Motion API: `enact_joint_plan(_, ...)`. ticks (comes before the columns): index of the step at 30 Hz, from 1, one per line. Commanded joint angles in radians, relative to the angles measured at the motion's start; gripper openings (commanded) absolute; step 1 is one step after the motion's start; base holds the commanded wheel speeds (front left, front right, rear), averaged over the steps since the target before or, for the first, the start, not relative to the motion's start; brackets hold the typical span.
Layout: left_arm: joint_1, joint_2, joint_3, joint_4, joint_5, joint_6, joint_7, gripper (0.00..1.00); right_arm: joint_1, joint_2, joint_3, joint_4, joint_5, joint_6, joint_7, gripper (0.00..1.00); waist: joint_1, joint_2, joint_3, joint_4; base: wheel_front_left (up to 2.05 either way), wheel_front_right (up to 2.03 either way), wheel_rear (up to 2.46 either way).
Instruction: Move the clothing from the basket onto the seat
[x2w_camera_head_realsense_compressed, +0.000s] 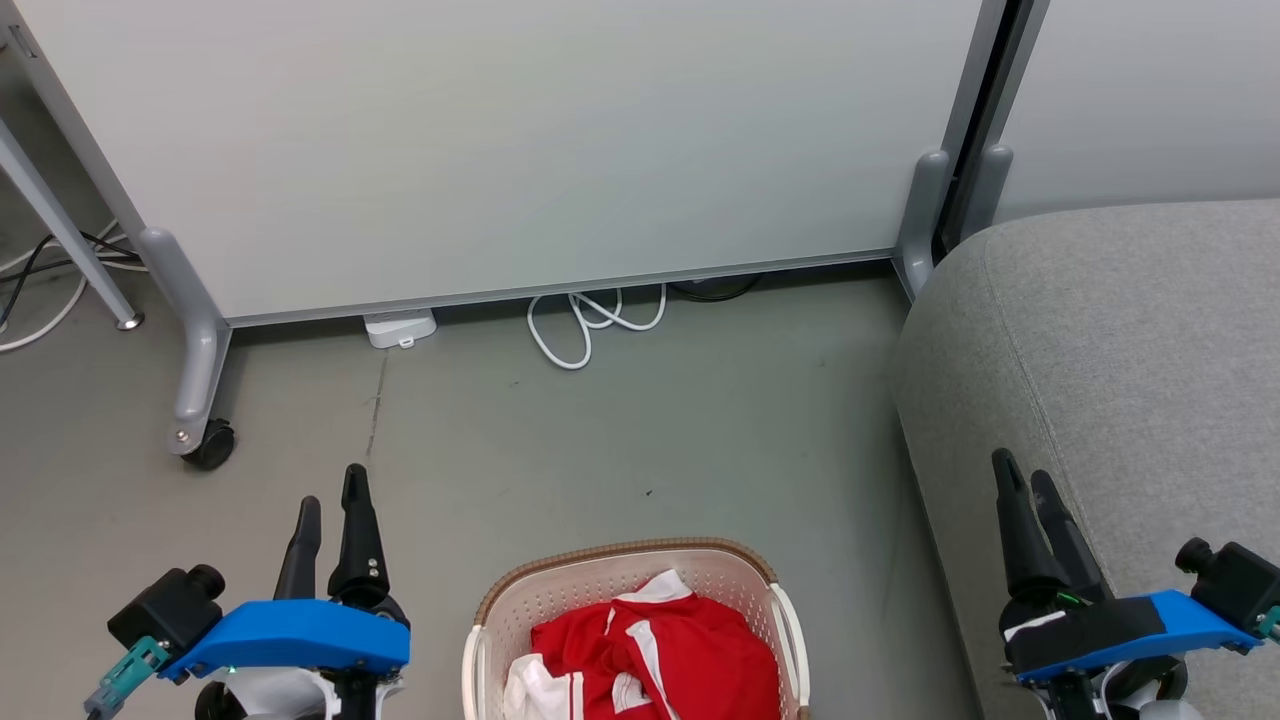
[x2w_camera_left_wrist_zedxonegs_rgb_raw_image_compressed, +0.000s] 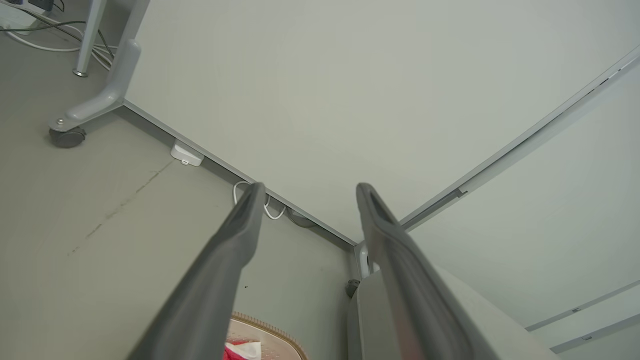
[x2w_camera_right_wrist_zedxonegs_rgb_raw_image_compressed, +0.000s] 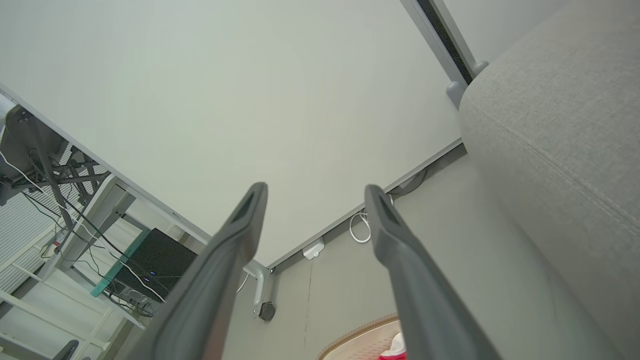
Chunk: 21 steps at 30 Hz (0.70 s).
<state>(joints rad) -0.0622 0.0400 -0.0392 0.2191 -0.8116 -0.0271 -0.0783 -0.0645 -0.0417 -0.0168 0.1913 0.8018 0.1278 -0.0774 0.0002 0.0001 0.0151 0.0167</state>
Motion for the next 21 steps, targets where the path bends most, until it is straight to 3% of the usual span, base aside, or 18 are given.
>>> enact_joint_plan(1,-0.026,0.008,-0.006,-0.011,0.038,0.005,-0.011,1.0,-0.006,-0.006,0.004,-0.016,-0.044,0.003,-0.011,1.0,-0.0001,-0.0001,0.0,0.001,0.0,0.0,0.0)
enact_joint_plan(21,-0.022,0.01,-0.051,-0.001,0.282,0.02,-0.069,1.0,0.003,-0.008,0.023,-0.006,-0.306,0.003,-0.07,1.0,-0.0001,-0.0001,0.001,0.014,0.0,0.0,0.0)
